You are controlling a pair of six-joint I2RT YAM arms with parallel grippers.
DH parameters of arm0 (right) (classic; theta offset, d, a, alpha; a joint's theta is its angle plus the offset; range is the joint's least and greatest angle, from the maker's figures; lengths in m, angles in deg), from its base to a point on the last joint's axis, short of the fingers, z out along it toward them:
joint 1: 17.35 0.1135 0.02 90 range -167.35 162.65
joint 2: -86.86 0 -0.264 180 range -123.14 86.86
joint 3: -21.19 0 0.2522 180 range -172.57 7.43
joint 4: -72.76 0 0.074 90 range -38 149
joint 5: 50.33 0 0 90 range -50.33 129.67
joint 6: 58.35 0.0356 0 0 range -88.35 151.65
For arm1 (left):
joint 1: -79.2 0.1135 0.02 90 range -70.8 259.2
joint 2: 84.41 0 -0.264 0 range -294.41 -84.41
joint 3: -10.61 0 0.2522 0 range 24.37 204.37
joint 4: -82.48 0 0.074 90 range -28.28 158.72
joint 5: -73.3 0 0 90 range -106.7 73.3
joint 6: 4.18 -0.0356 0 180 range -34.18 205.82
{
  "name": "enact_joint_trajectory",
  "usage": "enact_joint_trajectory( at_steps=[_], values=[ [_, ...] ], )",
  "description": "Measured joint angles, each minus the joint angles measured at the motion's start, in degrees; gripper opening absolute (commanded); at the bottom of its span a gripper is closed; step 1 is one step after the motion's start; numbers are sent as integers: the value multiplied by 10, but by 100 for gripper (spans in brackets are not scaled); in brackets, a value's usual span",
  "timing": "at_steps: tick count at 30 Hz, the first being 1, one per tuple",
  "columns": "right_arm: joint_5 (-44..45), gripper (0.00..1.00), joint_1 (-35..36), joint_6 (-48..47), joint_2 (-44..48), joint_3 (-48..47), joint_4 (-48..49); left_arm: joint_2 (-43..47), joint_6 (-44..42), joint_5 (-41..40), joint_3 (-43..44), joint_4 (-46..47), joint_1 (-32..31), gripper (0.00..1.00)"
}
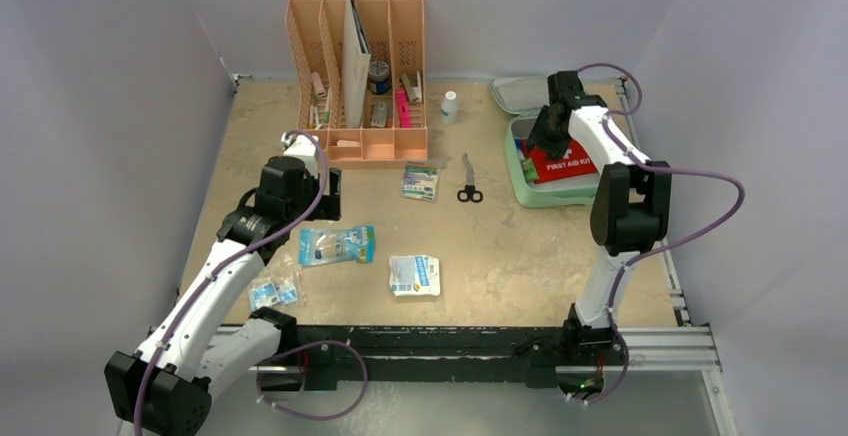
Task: Organize the medicine kit
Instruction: Place the medical item at the medicine box.
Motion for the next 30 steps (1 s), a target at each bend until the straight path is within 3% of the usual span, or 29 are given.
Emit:
enact_joint_trajectory(
  at_steps=[12, 23, 30],
  values=[
    [-39, 45, -3, -120, 10, -13, -56, 0, -1, 3, 0, 2, 0, 97],
    [-56, 31, -3, -145, -45, -19, -40, 0, -1, 4, 0, 3, 0, 96],
    [-52, 29, -3, -148, -55, -22, -43, 0, -1, 4, 0, 5, 0, 96]
  ],
)
